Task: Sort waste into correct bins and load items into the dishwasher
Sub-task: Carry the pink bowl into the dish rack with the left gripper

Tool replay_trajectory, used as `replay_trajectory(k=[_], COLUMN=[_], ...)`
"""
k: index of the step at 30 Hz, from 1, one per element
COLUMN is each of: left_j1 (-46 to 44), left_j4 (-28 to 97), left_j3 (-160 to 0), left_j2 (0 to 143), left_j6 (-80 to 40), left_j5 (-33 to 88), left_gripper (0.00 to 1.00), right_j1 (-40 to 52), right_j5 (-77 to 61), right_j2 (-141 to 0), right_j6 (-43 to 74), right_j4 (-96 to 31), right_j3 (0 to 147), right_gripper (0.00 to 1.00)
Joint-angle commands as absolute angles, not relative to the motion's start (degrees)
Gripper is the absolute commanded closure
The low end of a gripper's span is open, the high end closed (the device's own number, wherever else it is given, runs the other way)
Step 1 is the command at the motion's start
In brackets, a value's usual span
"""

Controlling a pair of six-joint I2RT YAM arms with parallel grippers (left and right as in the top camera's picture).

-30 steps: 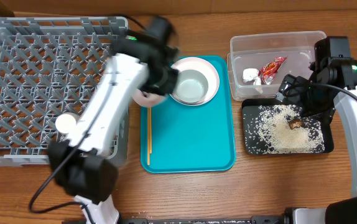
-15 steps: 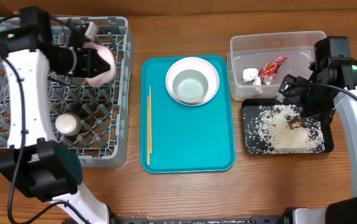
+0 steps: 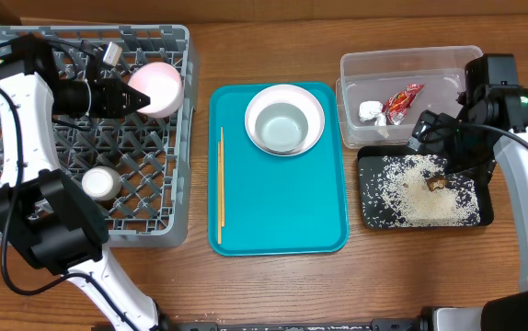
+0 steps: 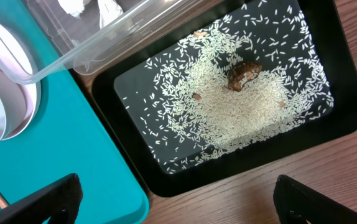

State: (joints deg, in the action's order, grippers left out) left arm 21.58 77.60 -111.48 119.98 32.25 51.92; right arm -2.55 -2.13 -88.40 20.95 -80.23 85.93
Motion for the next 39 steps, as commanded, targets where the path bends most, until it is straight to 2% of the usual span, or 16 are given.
replay_trajectory(k=[1,5,7,14,22,26,32,36,39], left_j1=[23.59,24.73,24.73,22.63,12.01,5.67,-2.37,-5.21,-5.48], left_j4=[77.28,77.36,77.67,79.42,72.40,68.18,65.28,65.08,65.06], left_j3=[-111.92,-111.92,-111.94,-111.94,-111.94,-111.94,-111.92,-111.90,-111.90], left_j2=[120.66,120.64,120.55,117.64,112.99,111.55,112.14,113.45,114.78], left_j6=[34.76,34.74,34.63,32.03,18.06,12.58,3.46,2.90,2.31], left_j5=[57.69,61.54,62.76,58.83,34.65,22.70,-5.58,-13.17,-13.96], left_gripper=[0.96,0.96,0.80,0.72,0.65,0.65,0.55,0.55,0.53], right_j1=[-2.59,-2.59,-2.59,-2.59,-2.59,-2.59,-2.59,-2.59,-2.59], right_j5=[-1.61,-1.63,-1.61,-1.61,-1.61,-1.61,-1.58,-1.61,-1.61], right_j2=[-87.26,-87.26,-87.26,-87.26,-87.26,-87.29,-87.29,-87.26,-87.26], right_j6=[20.82,20.82,20.84,20.84,20.82,20.82,20.80,20.80,20.80], right_j4=[-80.12,-80.16,-80.23,-80.29,-80.27,-80.27,-80.05,-80.07,-80.07], right_j3=[87.29,87.29,87.29,87.29,87.29,87.29,87.29,87.29,87.29], right_gripper=[0.00,0.00,0.00,0.00,0.00,0.00,0.00,0.00,0.00])
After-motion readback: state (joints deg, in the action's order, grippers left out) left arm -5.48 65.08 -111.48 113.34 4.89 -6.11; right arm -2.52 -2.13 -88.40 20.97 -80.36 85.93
